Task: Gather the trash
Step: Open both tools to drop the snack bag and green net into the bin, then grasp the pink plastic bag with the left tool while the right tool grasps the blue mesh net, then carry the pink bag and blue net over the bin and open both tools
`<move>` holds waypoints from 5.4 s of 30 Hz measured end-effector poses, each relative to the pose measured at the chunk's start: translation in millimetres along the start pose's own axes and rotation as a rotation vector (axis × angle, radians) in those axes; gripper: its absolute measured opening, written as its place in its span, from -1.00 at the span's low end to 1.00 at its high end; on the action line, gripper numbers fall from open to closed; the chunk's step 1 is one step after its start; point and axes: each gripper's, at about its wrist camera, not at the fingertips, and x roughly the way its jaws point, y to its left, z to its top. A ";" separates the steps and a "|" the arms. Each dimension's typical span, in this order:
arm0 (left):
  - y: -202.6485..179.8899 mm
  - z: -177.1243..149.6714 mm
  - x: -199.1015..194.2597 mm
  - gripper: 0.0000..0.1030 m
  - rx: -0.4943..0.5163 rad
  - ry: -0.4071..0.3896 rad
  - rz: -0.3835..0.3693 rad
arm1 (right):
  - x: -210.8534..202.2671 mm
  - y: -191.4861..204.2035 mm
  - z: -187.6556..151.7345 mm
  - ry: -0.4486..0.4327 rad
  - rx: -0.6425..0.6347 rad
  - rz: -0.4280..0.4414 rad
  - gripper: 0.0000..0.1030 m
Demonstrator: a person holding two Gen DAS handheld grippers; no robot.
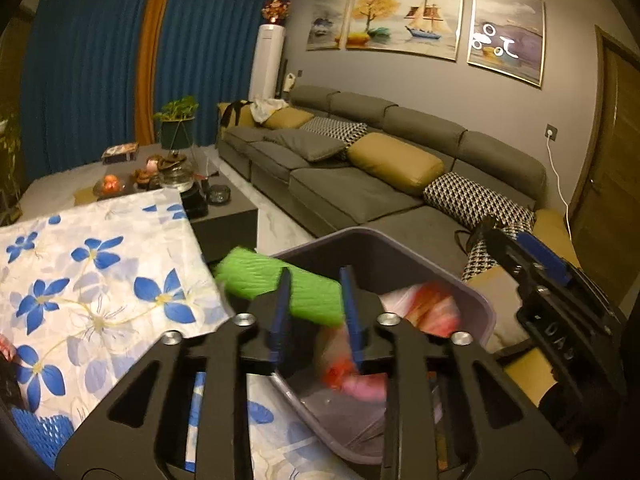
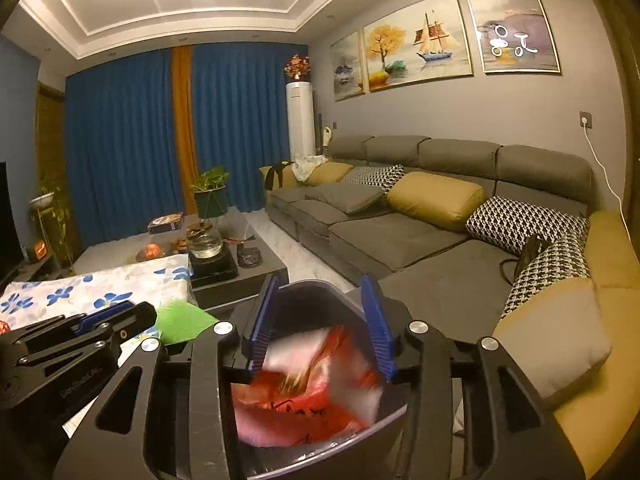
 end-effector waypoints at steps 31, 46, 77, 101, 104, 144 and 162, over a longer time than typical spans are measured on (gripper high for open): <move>99.4 -92.9 -256.2 0.71 -0.076 -0.178 0.583 | -126.0 120.3 -55.0 -0.002 -0.106 0.299 0.58; 157.1 -172.5 -294.2 0.71 -0.181 -0.089 0.568 | -148.3 192.8 -113.1 0.108 -0.173 0.413 0.58; 174.9 -154.4 -279.8 -0.97 -0.194 -0.020 0.427 | -74.7 236.9 -134.4 0.377 -0.272 0.535 0.02; 169.0 -111.5 -290.1 -0.97 -0.172 -0.122 0.421 | -106.0 207.9 -81.4 0.197 -0.220 0.515 -0.80; 159.5 -99.3 -285.4 -0.97 -0.147 -0.138 0.414 | -108.0 200.4 -72.5 0.172 -0.209 0.504 -0.80; -22.4 15.8 -81.2 -0.97 0.053 -0.181 0.138 | -30.6 29.3 -3.1 -0.001 -0.040 0.105 -0.80; -29.9 17.5 -32.3 -0.97 0.046 -0.118 0.116 | -8.2 19.6 -5.9 0.039 -0.023 0.094 -0.80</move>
